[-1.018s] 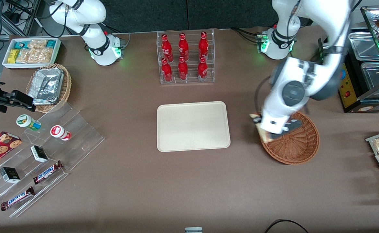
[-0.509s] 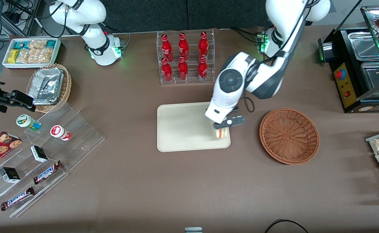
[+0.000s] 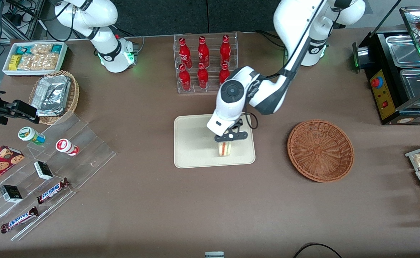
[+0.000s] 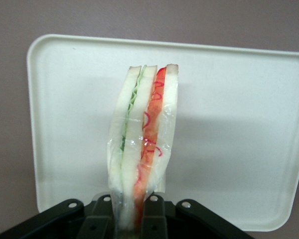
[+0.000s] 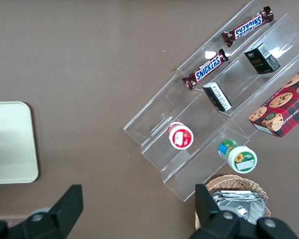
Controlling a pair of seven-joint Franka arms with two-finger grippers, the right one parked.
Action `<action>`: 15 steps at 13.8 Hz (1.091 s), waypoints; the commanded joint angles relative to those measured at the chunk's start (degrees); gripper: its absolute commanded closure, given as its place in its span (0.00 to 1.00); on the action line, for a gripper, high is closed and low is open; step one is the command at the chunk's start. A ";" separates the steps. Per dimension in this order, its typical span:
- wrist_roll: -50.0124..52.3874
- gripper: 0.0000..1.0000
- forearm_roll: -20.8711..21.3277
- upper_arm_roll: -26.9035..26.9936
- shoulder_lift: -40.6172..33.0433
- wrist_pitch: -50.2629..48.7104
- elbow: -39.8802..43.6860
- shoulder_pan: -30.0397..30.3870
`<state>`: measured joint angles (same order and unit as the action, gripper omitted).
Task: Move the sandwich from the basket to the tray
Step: 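Lower the sandwich onto the tray and open the left gripper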
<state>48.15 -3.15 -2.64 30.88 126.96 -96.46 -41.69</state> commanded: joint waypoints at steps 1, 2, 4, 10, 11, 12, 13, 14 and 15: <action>0.89 1.00 1.56 0.97 2.77 0.57 2.32 -2.07; 1.33 1.00 1.65 0.97 3.22 0.57 2.33 -2.34; 1.60 1.00 1.74 0.97 4.10 0.57 2.42 -2.43; 1.68 1.00 1.65 0.97 6.38 0.57 3.03 -2.43; 1.68 1.00 1.48 0.88 6.47 0.57 3.03 -2.43; 2.38 0.94 1.04 0.88 6.82 0.57 3.29 -2.43; 4.65 0.78 1.56 0.88 7.78 0.48 4.60 -2.43; 5.19 0.52 1.48 0.88 8.14 0.39 5.22 -2.43; 4.94 0.07 1.56 0.88 8.15 0.30 5.23 -2.34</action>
<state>51.13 -2.42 -2.49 37.26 127.53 -93.95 -43.14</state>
